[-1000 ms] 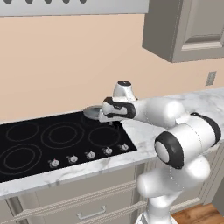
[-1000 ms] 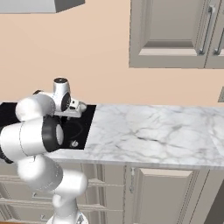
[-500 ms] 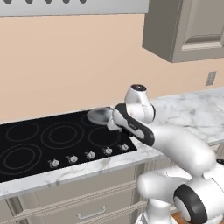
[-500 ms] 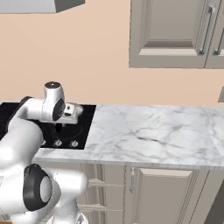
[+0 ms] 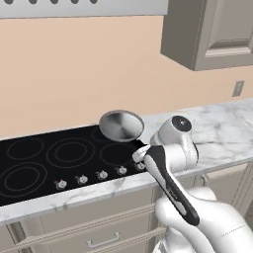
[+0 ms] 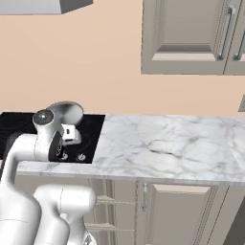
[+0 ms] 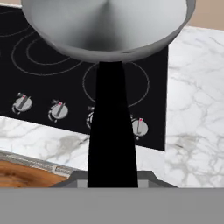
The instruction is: Move the pot and pan from the stove into the sink.
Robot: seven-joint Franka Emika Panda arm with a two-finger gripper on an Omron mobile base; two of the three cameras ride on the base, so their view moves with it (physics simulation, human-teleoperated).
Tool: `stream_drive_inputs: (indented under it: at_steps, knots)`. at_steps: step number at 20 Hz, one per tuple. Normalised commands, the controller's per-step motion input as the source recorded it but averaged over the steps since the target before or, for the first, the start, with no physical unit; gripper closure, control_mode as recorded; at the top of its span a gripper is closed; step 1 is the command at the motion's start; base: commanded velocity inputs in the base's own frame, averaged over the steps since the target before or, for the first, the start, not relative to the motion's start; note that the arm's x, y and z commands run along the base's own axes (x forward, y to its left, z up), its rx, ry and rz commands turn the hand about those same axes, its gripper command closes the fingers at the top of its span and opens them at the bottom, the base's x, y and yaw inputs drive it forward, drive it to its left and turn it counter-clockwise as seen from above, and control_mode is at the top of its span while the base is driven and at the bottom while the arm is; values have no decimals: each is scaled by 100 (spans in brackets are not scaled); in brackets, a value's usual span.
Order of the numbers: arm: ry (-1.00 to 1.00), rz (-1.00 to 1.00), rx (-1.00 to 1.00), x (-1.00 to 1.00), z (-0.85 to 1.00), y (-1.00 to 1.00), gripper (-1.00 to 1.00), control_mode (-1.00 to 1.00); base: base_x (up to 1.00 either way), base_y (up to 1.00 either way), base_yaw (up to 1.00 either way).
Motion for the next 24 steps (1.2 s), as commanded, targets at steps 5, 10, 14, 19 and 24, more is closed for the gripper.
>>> stream_drive_inputs:
  at_steps: [5,10,14,19,24]
  knots:
    - [0,0,0,-4,0,0,100,-100,0,0,0]
    - [0,0,0,-11,-1,-1,100,100,-13,-2,0]
    - [0,0,0,0,0,0,100,100,-77,-17,0]
    - [0,0,0,0,0,0,100,100,-51,-25,-12]
    - [0,0,0,0,0,0,100,100,-13,-17,-39]
